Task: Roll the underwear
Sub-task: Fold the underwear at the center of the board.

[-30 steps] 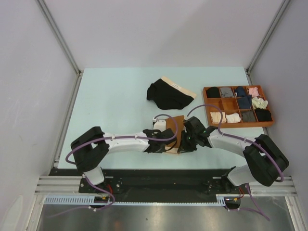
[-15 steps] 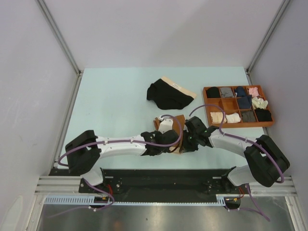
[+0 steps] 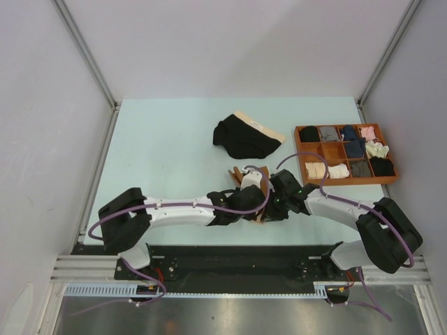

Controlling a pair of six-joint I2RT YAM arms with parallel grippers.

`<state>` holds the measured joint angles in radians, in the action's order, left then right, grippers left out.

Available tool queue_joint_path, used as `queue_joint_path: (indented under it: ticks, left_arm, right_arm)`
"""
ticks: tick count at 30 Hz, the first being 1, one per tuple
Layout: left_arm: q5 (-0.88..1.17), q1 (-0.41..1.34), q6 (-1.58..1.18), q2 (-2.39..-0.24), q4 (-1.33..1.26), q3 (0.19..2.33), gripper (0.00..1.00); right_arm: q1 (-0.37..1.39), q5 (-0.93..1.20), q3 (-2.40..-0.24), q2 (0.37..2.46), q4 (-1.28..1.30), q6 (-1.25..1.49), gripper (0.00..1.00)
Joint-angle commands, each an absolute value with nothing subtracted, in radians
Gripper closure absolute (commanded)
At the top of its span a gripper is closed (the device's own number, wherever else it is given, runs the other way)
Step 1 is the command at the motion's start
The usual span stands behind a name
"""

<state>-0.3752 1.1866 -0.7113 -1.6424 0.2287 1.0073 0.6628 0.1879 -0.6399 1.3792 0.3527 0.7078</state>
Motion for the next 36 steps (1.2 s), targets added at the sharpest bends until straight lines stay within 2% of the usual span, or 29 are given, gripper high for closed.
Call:
queue_joint_path:
  ticks: [1, 8, 9, 11, 12, 14, 16, 20, 30, 36]
  left_arm:
    - [-0.289, 1.197, -0.663, -1.654, 0.109, 1.011, 1.0]
    - [-0.206, 1.203, -0.65, -1.698, 0.032, 0.991, 1.0]
    - [-0.206, 1.203, -0.65, -1.716, 0.031, 0.996, 1.0]
    - [-0.198, 1.203, -0.644, -1.729, 0.026, 0.999, 1.0]
    - [-0.196, 1.203, -0.643, -1.738, 0.023, 0.999, 0.99]
    - [-0.196, 1.204, -0.641, -1.747, 0.018, 0.999, 1.0]
    - [-0.199, 1.204, -0.644, -1.762, 0.014, 1.0, 1.0]
    - [-0.196, 1.203, -0.646, -1.789, 0.009, 1.012, 1.0]
    - [-0.163, 1.204, -0.664, -1.812, 0.005, 0.999, 0.99]
    - [-0.152, 1.203, -0.675, -1.81, 0.003, 0.989, 0.85]
  right_arm:
    - [0.646, 0.175, -0.612, 1.341, 0.334, 0.732, 1.0]
    - [0.615, 0.183, -0.586, 1.305, 0.319, 0.727, 1.0]
    - [0.611, 0.186, -0.584, 1.299, 0.327, 0.726, 0.94]
    - [0.6, 0.189, -0.586, 1.279, 0.343, 0.716, 0.91]
    - [0.595, 0.19, -0.584, 1.272, 0.351, 0.715, 0.83]
    - [0.586, 0.193, -0.584, 1.246, 0.379, 0.706, 0.74]
    - [0.571, 0.19, -0.584, 1.224, 0.402, 0.698, 0.6]
    - [0.549, 0.183, -0.584, 1.169, 0.462, 0.677, 0.47]
    - [0.508, 0.195, -0.563, 1.091, 0.428, 0.741, 0.43]
    - [0.465, 0.199, -0.551, 1.002, 0.433, 0.778, 0.4]
